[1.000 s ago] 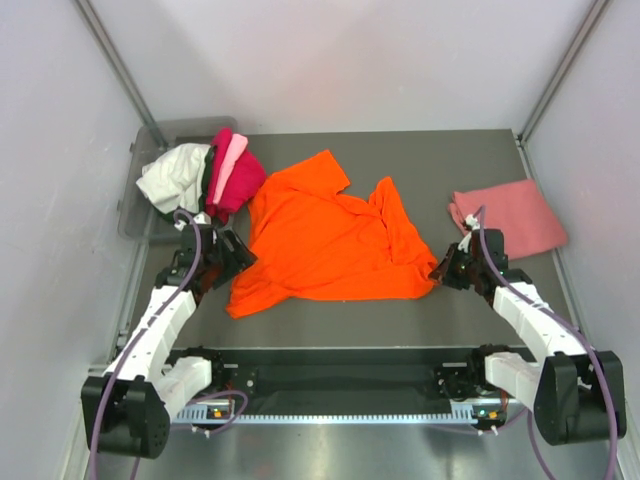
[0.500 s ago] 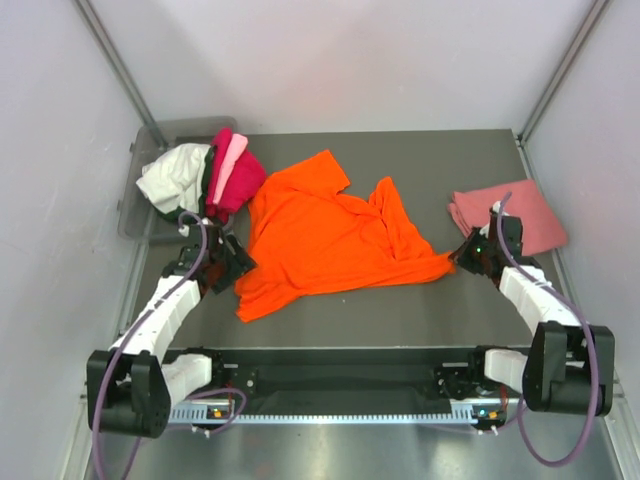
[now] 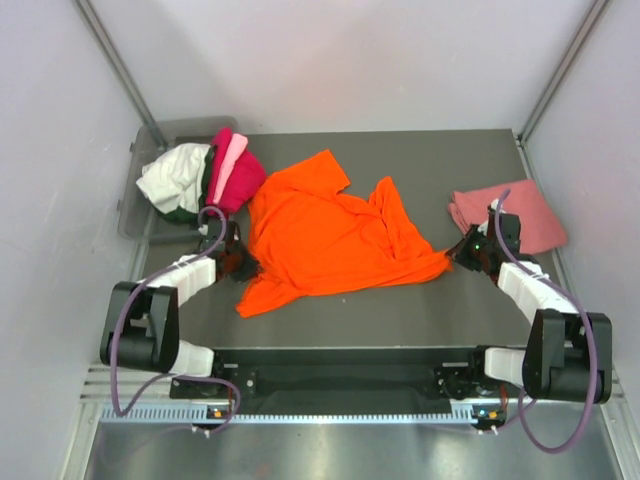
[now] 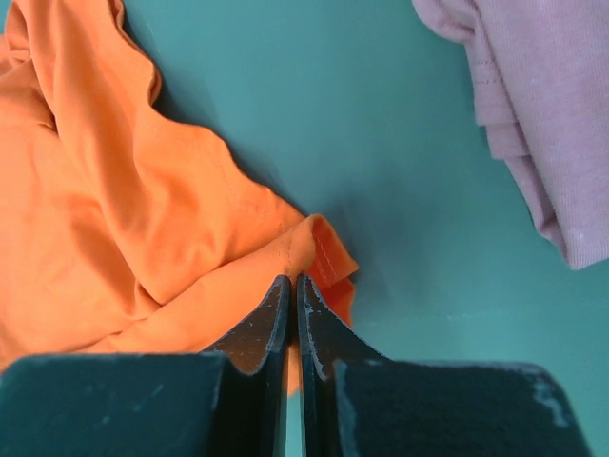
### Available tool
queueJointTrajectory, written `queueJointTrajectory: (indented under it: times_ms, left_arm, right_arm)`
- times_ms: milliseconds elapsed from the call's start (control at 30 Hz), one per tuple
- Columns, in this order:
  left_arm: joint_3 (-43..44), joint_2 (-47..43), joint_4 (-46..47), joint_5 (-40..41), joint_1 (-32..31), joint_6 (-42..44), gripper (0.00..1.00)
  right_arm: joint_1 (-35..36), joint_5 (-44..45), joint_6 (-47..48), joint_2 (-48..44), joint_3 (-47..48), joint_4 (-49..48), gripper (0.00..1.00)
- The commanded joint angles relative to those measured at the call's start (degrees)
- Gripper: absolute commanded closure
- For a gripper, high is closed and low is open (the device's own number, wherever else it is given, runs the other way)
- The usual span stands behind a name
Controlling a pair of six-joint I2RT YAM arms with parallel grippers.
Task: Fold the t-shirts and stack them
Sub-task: Flatten the tshirt out
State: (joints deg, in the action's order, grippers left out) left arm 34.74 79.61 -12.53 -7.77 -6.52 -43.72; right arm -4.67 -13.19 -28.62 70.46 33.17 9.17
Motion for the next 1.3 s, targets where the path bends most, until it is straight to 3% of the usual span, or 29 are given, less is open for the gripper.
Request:
queueJointTrajectory:
  times_ms: [0, 167, 233, 367, 467, 633, 867, 1033, 1267]
  left_arm:
    - [3.0, 5.7, 7.6, 0.5, -4.4, -3.1, 1.00]
    - [17.0, 15.1, 6.1, 7.2, -11.0, -3.7, 1.00]
    - [22.7, 19.1, 5.2, 8.9, -10.5, -3.4, 1.00]
    - [45.4, 29.8, -3.5, 8.1, -6.5, -2.2, 1.00]
    - [54.4, 31.0, -8.9, 9.5, -4.0, -0.8, 1.00]
    - [50.4, 24.2, -12.1, 10.1, -1.9, 2.0, 1.00]
    - [25.0, 7.1, -5.1, 10.1, -1.9, 2.3, 1.00]
    - [23.9, 3.5, -9.3, 8.5, -1.9, 3.6, 1.00]
    - [27.3, -7.4, -16.7, 6.3, -2.0, 4.6, 1.00]
  right_arm:
    - [-0.6, 1.6, -1.5, 0.8, 3.4, -3.3, 1.00]
    - [-0.7, 3.3, -2.3, 2.8, 5.6, -3.6, 1.00]
    - [-0.6, 3.5, -2.7, 3.5, 6.4, -3.9, 1.00]
    - [-0.6, 3.3, -3.0, 4.9, 9.4, -2.2, 1.00]
    - [-0.6, 5.7, -1.5, 2.9, 10.5, -0.4, 1.00]
    - [1.9, 8.0, 0.4, -4.2, 5.1, 4.0, 1.00]
    - [6.1, 7.1, 0.4, -17.3, -3.4, 7.6, 0.91]
    - [6.3, 6.9, 1.1, -21.4, -4.0, 10.6, 1.00]
    - [6.3, 7.6, 1.6, -24.2, 1.5, 14.3, 1.00]
